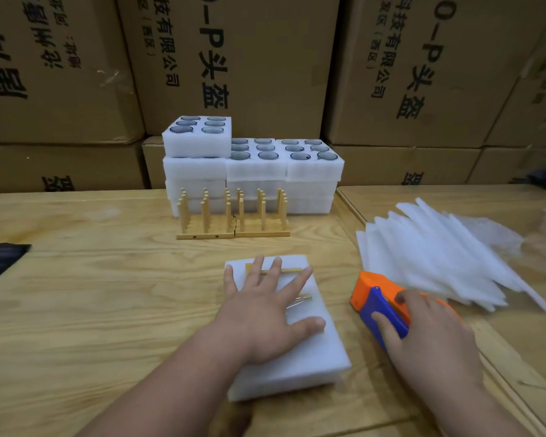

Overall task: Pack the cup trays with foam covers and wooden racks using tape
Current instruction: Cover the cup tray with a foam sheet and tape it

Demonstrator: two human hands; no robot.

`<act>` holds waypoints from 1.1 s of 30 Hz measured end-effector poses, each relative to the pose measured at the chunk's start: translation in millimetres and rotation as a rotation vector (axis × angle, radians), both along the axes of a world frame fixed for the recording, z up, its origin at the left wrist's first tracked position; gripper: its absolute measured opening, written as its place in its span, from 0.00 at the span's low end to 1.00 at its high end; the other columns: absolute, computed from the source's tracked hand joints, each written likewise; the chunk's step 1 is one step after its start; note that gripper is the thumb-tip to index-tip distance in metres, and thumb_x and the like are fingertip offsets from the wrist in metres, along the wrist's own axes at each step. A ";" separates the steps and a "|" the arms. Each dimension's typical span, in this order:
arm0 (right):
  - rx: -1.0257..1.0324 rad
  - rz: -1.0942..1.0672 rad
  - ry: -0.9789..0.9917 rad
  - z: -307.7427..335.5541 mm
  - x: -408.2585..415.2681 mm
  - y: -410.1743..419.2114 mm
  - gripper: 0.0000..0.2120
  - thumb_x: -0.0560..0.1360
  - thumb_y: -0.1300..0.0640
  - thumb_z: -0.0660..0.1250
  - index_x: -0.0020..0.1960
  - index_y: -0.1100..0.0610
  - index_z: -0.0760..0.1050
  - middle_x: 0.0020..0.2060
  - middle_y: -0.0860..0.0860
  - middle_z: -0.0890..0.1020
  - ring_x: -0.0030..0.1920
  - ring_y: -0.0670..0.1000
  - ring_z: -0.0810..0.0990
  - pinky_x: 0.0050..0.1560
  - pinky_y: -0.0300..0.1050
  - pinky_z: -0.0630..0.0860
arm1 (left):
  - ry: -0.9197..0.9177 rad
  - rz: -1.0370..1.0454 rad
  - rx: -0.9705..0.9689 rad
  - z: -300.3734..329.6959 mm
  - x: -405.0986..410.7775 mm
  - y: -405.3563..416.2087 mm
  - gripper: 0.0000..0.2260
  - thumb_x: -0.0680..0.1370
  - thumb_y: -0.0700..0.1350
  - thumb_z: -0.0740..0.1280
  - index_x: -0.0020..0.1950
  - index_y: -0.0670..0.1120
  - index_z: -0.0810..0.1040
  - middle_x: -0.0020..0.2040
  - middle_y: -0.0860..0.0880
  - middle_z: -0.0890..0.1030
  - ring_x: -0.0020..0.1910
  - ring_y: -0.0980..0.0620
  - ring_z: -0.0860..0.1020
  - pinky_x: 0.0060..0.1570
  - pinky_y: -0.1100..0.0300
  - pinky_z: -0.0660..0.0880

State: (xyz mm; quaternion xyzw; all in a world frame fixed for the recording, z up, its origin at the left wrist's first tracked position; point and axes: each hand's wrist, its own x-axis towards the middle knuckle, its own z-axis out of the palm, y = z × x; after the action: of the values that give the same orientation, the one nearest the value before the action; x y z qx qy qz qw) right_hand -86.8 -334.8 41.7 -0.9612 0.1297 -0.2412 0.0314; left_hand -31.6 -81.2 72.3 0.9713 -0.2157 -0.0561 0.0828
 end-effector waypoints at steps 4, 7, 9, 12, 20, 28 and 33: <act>0.247 0.188 -0.171 10.3 -2.0 11.3 0.23 0.75 0.43 0.61 0.63 0.55 0.79 0.62 0.52 0.79 0.63 0.57 0.75 0.62 0.55 0.71 | -0.017 0.034 -0.314 4.9 -2.8 8.5 0.26 0.79 0.71 0.44 0.73 0.74 0.34 0.79 0.60 0.32 0.73 0.59 0.22 0.73 0.45 0.24; 0.655 0.391 -0.094 13.6 0.2 28.9 0.27 0.76 0.40 0.60 0.70 0.51 0.75 0.67 0.42 0.75 0.69 0.42 0.71 0.69 0.43 0.65 | -0.109 0.189 -0.770 -3.6 -17.6 18.9 0.28 0.77 0.66 0.51 0.76 0.71 0.46 0.79 0.69 0.43 0.75 0.69 0.32 0.75 0.59 0.32; 1.023 0.404 0.017 8.1 6.9 41.4 0.21 0.80 0.48 0.66 0.72 0.49 0.75 0.69 0.42 0.76 0.69 0.40 0.73 0.70 0.42 0.66 | -0.072 0.391 -1.022 -15.3 -29.4 23.4 0.28 0.80 0.61 0.58 0.79 0.67 0.52 0.77 0.71 0.48 0.76 0.71 0.41 0.75 0.63 0.40; 1.491 0.460 0.195 -4.0 17.4 56.7 0.16 0.81 0.53 0.66 0.68 0.48 0.77 0.69 0.46 0.78 0.67 0.44 0.77 0.74 0.51 0.68 | 0.148 0.672 -1.309 -30.8 -38.9 26.8 0.28 0.82 0.52 0.64 0.81 0.59 0.58 0.74 0.65 0.62 0.72 0.66 0.60 0.72 0.60 0.58; 1.682 0.673 0.215 -25.9 21.7 74.9 0.18 0.84 0.47 0.59 0.70 0.49 0.77 0.67 0.49 0.81 0.67 0.49 0.79 0.65 0.50 0.76 | 0.440 0.664 -1.611 -42.4 -42.8 27.3 0.11 0.83 0.47 0.61 0.64 0.56 0.77 0.57 0.64 0.83 0.58 0.63 0.80 0.61 0.54 0.74; 1.835 0.590 0.199 -26.8 21.3 82.1 0.18 0.85 0.53 0.57 0.70 0.56 0.77 0.65 0.55 0.81 0.68 0.56 0.79 0.73 0.61 0.69 | 0.471 0.693 -1.530 -37.3 -45.5 23.5 0.18 0.82 0.49 0.63 0.73 0.51 0.73 0.65 0.52 0.81 0.63 0.49 0.80 0.66 0.46 0.74; 1.910 0.558 0.171 -29.1 24.4 89.9 0.19 0.84 0.57 0.55 0.72 0.56 0.75 0.66 0.55 0.81 0.67 0.57 0.79 0.73 0.62 0.67 | 0.511 0.683 -1.557 -28.7 -47.4 32.3 0.25 0.76 0.53 0.68 0.73 0.51 0.73 0.68 0.49 0.80 0.66 0.43 0.78 0.72 0.41 0.68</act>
State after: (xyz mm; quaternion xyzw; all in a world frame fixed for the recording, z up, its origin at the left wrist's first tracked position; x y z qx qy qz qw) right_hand -62.4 -244.8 12.6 -0.5432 0.0405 0.0503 0.8371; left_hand -78.9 -49.0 43.6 0.6087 0.1339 -0.0810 0.7778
